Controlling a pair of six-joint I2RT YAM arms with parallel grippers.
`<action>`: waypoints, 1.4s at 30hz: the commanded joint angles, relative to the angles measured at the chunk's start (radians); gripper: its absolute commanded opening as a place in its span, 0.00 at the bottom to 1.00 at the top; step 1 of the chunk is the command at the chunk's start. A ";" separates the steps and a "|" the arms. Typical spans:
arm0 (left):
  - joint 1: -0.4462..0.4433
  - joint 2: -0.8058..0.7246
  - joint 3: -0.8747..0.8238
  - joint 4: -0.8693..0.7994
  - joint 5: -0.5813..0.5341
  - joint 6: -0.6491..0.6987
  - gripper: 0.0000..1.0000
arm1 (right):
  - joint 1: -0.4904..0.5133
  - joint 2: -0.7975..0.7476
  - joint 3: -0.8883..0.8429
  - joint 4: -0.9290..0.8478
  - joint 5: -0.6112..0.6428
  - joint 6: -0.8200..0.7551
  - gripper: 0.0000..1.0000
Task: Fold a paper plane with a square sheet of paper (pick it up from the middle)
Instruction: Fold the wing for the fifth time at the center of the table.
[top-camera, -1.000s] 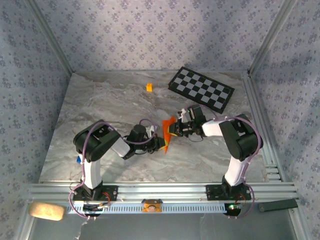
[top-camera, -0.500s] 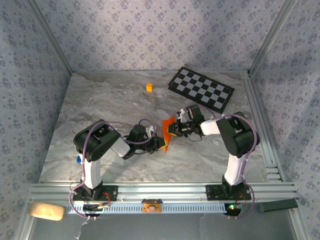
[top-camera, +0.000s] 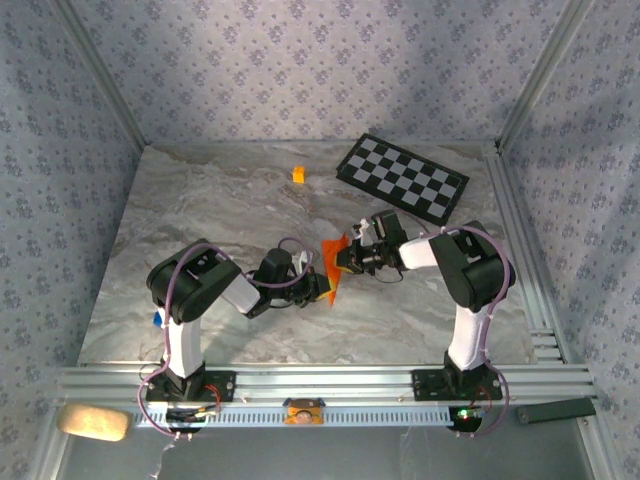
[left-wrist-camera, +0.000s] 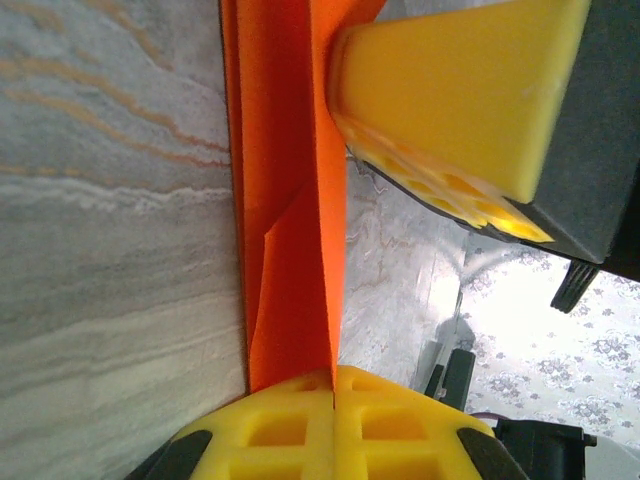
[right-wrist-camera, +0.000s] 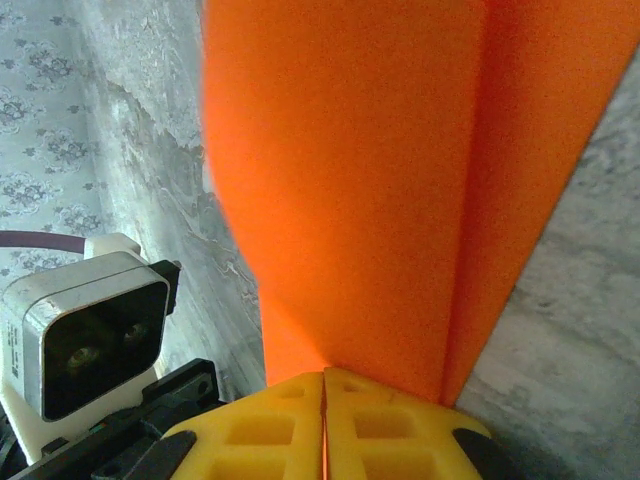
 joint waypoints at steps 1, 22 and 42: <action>0.008 0.064 -0.033 -0.213 -0.055 0.029 0.00 | 0.008 0.038 0.017 -0.075 0.046 -0.036 0.10; -0.028 -0.086 0.107 -0.738 -0.124 0.262 0.17 | 0.046 0.026 0.044 -0.218 0.153 -0.030 0.08; -0.032 -0.124 0.117 -0.711 -0.068 0.292 0.12 | 0.048 0.024 0.038 -0.229 0.162 -0.028 0.07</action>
